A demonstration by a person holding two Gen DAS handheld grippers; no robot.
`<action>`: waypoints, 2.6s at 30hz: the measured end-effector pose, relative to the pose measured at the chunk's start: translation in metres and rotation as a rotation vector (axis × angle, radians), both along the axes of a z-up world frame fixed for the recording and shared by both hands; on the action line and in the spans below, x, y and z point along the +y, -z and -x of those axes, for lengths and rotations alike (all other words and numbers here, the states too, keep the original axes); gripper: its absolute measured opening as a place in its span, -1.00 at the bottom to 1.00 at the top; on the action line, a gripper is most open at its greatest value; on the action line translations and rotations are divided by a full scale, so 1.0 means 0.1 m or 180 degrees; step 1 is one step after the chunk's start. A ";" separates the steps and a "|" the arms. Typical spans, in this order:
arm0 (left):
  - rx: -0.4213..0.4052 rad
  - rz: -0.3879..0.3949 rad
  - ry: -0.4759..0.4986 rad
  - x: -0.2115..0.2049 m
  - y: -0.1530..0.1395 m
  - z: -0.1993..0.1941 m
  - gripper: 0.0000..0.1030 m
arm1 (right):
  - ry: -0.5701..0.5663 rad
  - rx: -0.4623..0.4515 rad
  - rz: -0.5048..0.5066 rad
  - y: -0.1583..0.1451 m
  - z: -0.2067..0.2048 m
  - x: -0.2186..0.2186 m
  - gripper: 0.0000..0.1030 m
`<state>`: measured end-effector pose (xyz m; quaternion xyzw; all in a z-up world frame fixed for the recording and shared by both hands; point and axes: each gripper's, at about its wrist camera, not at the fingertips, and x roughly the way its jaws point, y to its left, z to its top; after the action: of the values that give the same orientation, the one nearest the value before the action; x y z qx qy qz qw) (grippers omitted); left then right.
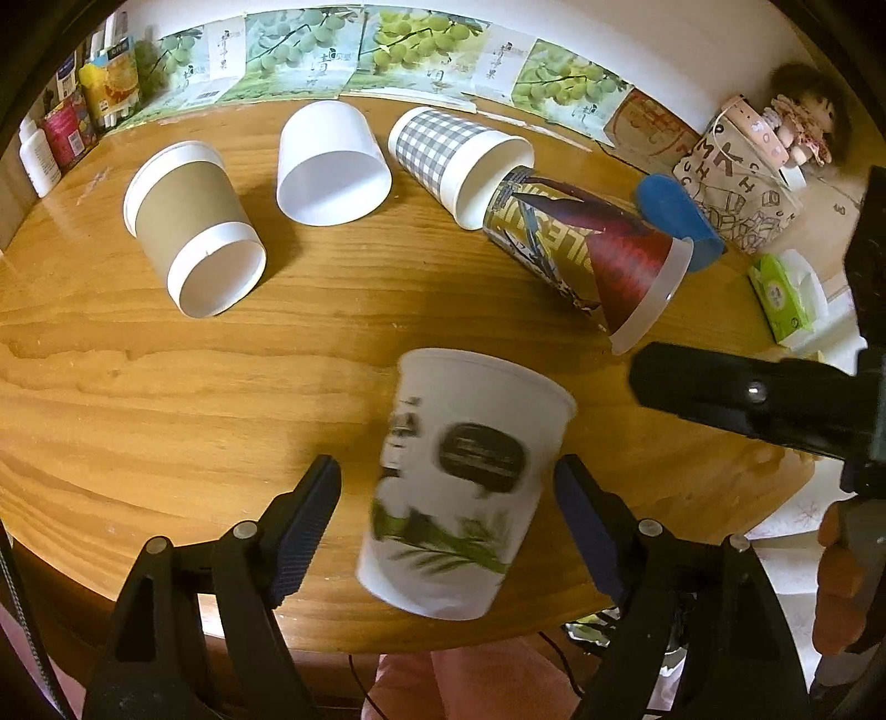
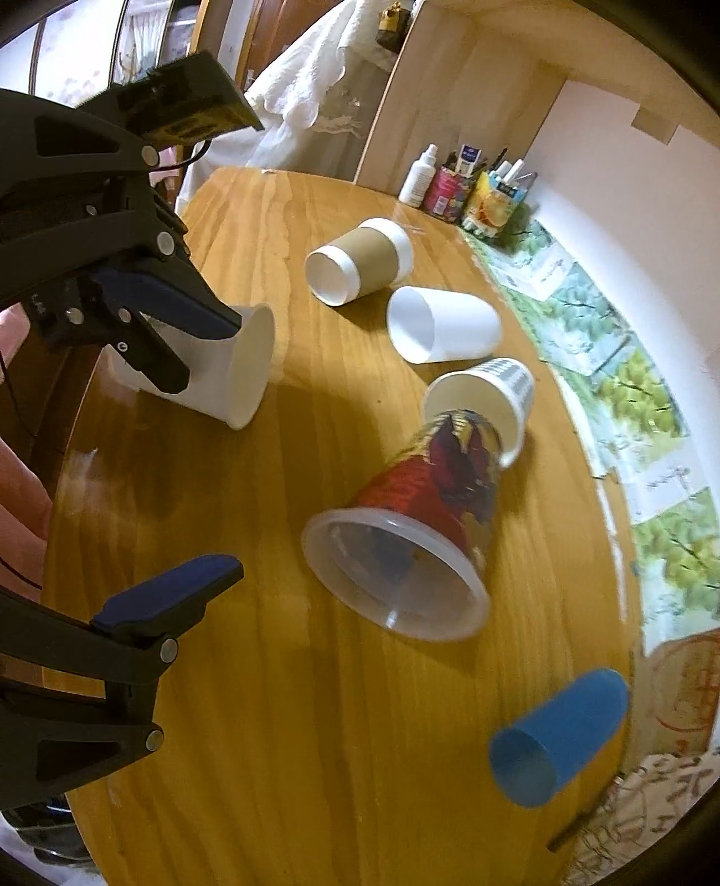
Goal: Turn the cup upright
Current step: 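Bring the right gripper to the cup and grasp it while the left gripper holds it, then open the left gripper and pull it away while the right gripper holds the cup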
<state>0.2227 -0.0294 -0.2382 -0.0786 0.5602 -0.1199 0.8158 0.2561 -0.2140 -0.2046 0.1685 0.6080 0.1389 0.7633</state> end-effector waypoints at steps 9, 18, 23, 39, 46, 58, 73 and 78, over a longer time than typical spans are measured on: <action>0.0016 0.0058 0.0009 0.10 0.00 0.07 0.60 | -0.0033 0.0378 -0.0239 0.26 -0.08 0.15 0.57; 0.0105 0.0149 0.0015 0.20 0.03 0.21 0.60 | 0.0029 0.0736 -0.0575 0.48 -0.11 0.22 0.57; 0.0169 0.0225 -0.0007 0.27 0.03 0.34 0.60 | 0.0054 0.0806 -0.0674 0.52 -0.14 0.26 0.57; 0.0265 0.0218 -0.0064 0.47 0.01 0.61 0.60 | 0.0063 0.0949 -0.0909 0.63 -0.31 0.48 0.57; 0.0301 0.0166 -0.0135 0.55 0.01 0.65 0.60 | -0.0088 0.0924 -0.0824 0.66 -0.35 0.62 0.36; 0.0284 0.0086 -0.0164 0.54 0.02 0.71 0.60 | -0.0221 0.0707 -0.0788 0.60 -0.31 0.66 0.28; 0.0356 0.0001 -0.0024 0.45 0.08 0.76 0.60 | -0.0278 -0.0334 -0.0253 0.20 -0.14 0.52 0.28; 0.0360 -0.0028 -0.0004 0.45 0.08 0.76 0.60 | -0.0387 -0.0969 0.0149 0.05 0.03 0.55 0.28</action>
<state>0.1462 0.0152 -0.2462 -0.0821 0.6058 -0.1123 0.7833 0.2528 -0.1591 -0.2099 0.0906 0.4974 0.1945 0.8406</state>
